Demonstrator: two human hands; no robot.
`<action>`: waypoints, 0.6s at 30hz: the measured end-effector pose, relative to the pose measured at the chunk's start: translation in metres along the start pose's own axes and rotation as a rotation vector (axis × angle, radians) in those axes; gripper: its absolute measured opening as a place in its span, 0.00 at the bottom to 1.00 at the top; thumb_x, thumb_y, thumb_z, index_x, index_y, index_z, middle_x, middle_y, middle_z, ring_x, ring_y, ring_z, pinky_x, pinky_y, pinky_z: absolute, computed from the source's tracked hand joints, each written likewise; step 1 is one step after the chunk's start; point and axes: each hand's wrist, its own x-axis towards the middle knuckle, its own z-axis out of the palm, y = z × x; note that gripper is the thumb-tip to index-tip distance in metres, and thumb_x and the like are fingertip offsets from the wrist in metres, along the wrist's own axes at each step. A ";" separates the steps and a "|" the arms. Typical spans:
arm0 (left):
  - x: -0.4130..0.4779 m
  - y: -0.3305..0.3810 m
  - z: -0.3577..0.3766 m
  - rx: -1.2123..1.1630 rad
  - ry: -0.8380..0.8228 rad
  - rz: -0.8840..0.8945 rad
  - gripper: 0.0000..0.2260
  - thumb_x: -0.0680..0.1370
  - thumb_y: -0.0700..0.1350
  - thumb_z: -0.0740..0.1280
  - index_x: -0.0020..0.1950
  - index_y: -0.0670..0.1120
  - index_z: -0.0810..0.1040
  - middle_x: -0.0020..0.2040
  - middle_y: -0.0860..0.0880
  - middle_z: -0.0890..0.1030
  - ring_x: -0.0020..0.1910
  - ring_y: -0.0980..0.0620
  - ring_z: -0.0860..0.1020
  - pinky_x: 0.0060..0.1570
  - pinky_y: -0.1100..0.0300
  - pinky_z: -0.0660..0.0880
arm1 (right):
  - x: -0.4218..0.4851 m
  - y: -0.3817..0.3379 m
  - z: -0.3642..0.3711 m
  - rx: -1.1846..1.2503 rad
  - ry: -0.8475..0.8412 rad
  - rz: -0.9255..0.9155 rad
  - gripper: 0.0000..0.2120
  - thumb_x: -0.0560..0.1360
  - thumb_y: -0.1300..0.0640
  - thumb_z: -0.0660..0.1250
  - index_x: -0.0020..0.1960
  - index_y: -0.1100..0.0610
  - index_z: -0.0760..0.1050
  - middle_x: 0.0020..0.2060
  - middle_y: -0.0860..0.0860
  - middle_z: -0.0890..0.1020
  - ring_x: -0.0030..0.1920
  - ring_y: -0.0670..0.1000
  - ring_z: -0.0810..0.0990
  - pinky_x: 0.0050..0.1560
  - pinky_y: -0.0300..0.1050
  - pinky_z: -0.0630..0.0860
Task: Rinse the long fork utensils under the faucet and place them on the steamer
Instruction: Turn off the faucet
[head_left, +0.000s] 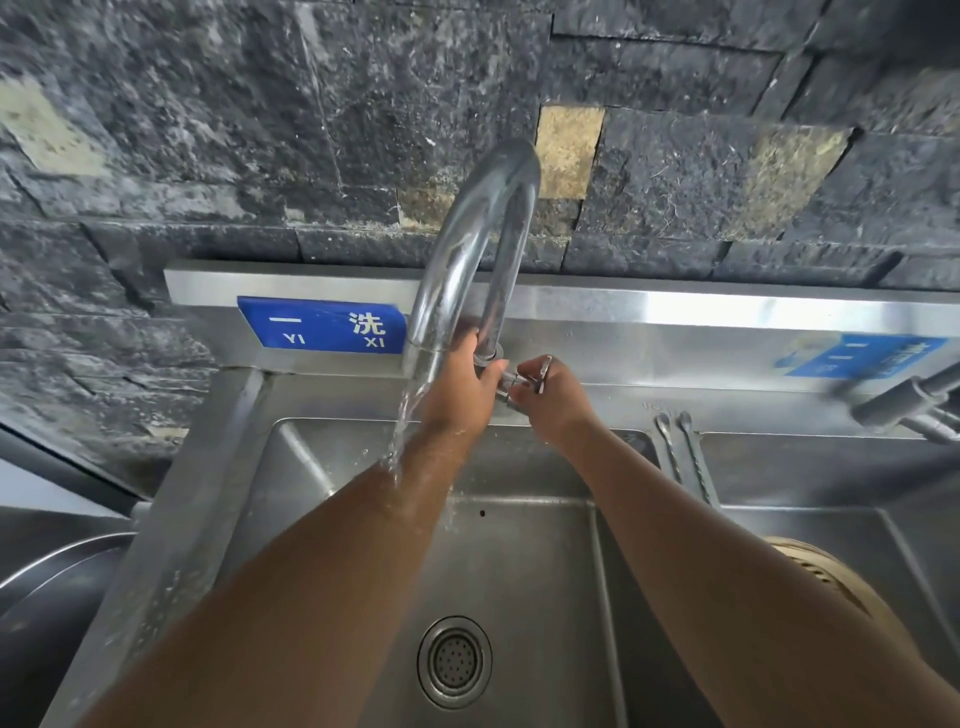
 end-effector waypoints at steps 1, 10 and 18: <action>-0.001 0.001 0.000 0.012 -0.004 -0.006 0.14 0.78 0.44 0.69 0.63 0.42 0.77 0.51 0.46 0.83 0.49 0.44 0.81 0.47 0.57 0.74 | 0.000 -0.001 -0.001 -0.009 0.004 -0.002 0.11 0.77 0.62 0.68 0.59 0.60 0.74 0.38 0.46 0.75 0.42 0.51 0.75 0.41 0.41 0.71; -0.008 0.014 -0.002 -0.025 0.007 -0.003 0.16 0.79 0.37 0.67 0.66 0.34 0.75 0.57 0.38 0.82 0.54 0.44 0.79 0.56 0.59 0.72 | -0.004 -0.003 -0.002 0.000 -0.011 0.028 0.12 0.78 0.61 0.67 0.60 0.62 0.73 0.43 0.53 0.78 0.44 0.56 0.79 0.44 0.52 0.78; -0.008 0.015 -0.003 -0.042 0.003 -0.020 0.16 0.79 0.36 0.67 0.65 0.33 0.75 0.57 0.37 0.82 0.57 0.41 0.79 0.48 0.67 0.68 | -0.002 -0.004 -0.001 -0.025 -0.001 0.054 0.12 0.78 0.59 0.67 0.60 0.60 0.74 0.45 0.52 0.78 0.45 0.52 0.77 0.43 0.44 0.72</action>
